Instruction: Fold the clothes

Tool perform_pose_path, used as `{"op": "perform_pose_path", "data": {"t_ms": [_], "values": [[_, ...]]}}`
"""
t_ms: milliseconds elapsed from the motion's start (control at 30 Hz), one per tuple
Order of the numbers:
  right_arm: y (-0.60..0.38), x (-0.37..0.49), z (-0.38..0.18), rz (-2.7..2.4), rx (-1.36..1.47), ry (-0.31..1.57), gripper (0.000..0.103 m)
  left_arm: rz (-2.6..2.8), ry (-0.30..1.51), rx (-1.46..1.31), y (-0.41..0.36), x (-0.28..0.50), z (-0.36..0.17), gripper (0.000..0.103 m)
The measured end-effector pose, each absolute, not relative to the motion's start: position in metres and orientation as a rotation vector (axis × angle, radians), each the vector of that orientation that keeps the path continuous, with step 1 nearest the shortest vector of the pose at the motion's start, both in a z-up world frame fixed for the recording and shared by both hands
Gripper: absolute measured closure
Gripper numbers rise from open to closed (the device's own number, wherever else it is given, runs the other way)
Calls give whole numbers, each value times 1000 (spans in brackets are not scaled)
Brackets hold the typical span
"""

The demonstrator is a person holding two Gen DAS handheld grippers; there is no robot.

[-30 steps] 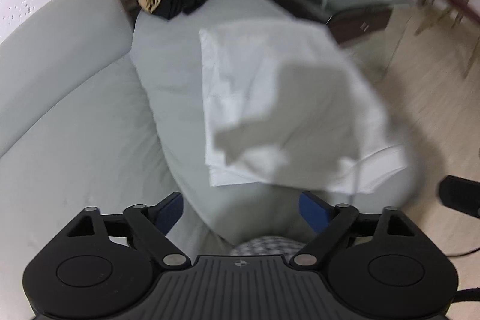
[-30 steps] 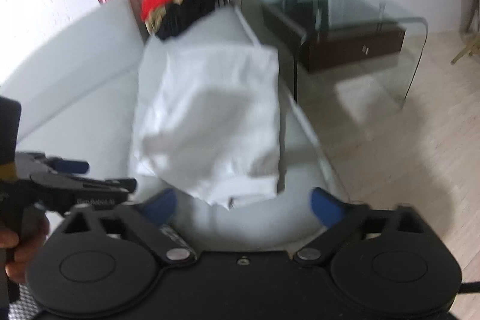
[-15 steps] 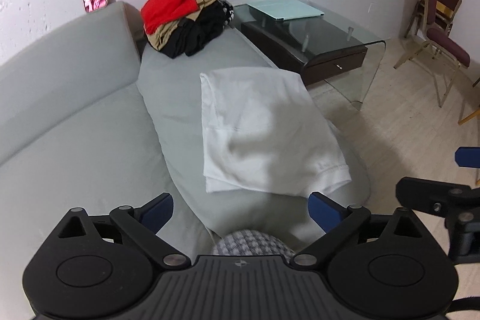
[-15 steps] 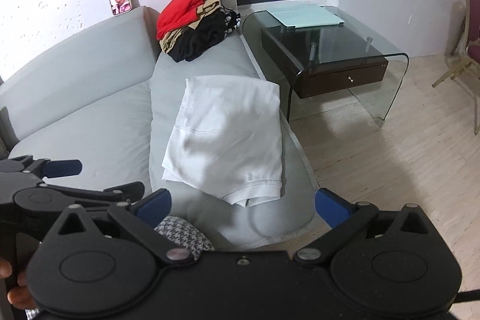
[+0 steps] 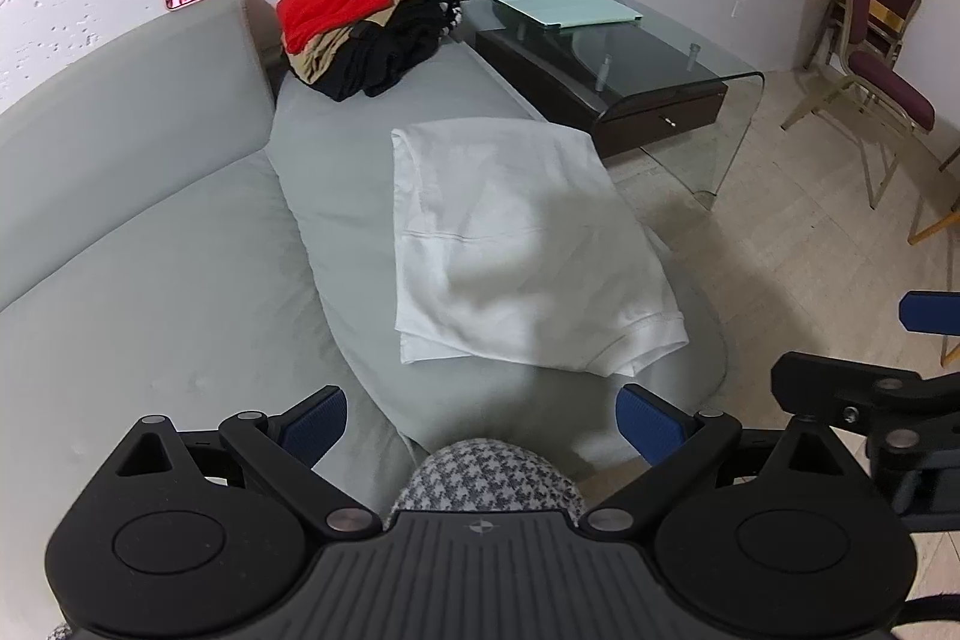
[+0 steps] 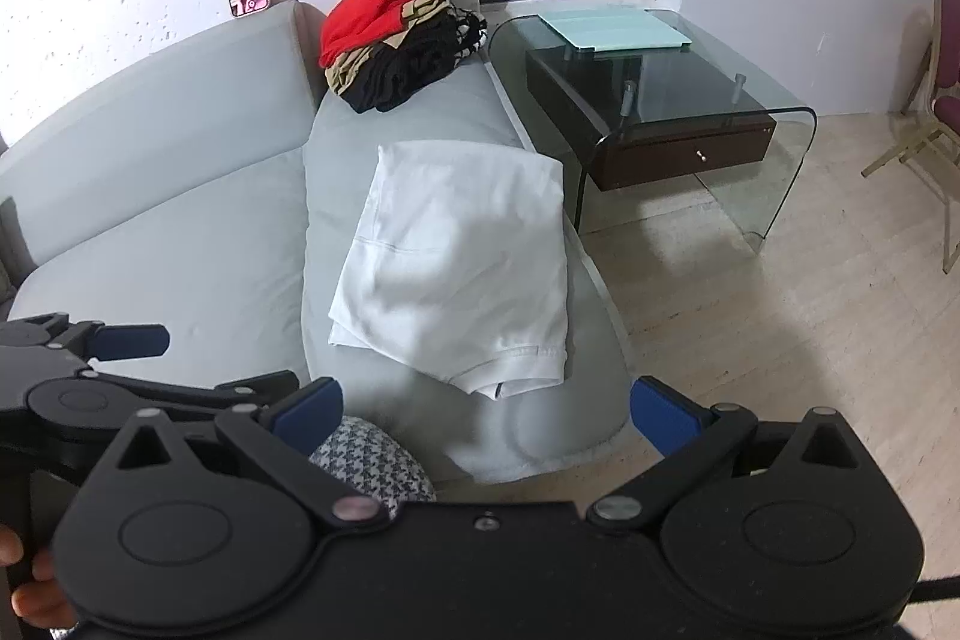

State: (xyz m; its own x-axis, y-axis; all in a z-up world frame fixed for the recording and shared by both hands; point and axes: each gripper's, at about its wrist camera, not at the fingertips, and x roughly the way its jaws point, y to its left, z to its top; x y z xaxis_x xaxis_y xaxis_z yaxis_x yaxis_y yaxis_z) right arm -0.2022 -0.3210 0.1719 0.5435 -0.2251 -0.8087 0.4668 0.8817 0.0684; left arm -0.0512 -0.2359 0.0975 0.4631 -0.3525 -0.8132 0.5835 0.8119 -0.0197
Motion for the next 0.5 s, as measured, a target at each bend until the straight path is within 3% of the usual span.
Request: {"op": "perform_pose_path", "data": {"t_ms": [500], "values": [[-325, -204, 164, -435, 314, 933, 0, -582, 958, 293, -246, -47, 86, 5]]}}
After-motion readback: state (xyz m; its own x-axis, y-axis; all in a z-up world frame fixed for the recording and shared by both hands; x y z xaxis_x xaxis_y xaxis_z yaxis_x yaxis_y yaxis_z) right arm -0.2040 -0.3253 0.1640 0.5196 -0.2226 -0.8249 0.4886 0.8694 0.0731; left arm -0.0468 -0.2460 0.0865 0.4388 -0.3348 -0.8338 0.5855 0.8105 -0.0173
